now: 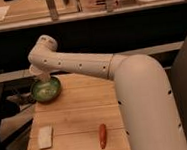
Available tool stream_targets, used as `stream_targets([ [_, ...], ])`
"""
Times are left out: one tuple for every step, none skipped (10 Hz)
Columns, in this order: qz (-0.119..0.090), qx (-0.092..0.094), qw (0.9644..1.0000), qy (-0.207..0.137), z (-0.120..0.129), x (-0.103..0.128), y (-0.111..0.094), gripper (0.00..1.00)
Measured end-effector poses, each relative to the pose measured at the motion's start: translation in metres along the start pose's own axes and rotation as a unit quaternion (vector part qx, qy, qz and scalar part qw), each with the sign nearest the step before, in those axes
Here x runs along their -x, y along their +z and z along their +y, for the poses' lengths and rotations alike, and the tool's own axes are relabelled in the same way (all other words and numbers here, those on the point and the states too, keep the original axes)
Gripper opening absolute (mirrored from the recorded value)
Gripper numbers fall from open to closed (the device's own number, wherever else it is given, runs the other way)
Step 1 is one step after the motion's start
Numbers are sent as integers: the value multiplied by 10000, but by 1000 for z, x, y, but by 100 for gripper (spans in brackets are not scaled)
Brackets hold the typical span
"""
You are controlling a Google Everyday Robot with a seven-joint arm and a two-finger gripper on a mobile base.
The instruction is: Place the ceramic cup in the ceramic bowl
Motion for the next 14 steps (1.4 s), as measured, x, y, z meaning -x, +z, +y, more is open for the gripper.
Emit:
stream_targets([
  [-4,-13,10000,26,3,-1,4,0],
  [-89,-54,9999,-17,10,-1,8,0],
  [-179,-84,9998,-68,16,0,14,0],
  [-203,-87,9997,-82,17,2,16,0],
  [-226,-99,9997,-86,14,5,19,0],
  [-248,-118,9996,-82,15,7,20,0],
  [-273,-129,9995,-93,20,6,22,0],
  [-291,-137,9994,-97,24,4,23,0],
  [-315,-146,9993,-103,25,5,24,0],
  [-326,-167,9993,-113,23,7,25,0],
  [-330,-180,9992,-109,24,8,26,0],
  [-335,-190,9992,-96,25,7,27,0],
  [-343,-201,9992,-89,27,7,28,0],
  [-351,-215,9991,-95,28,7,29,0],
])
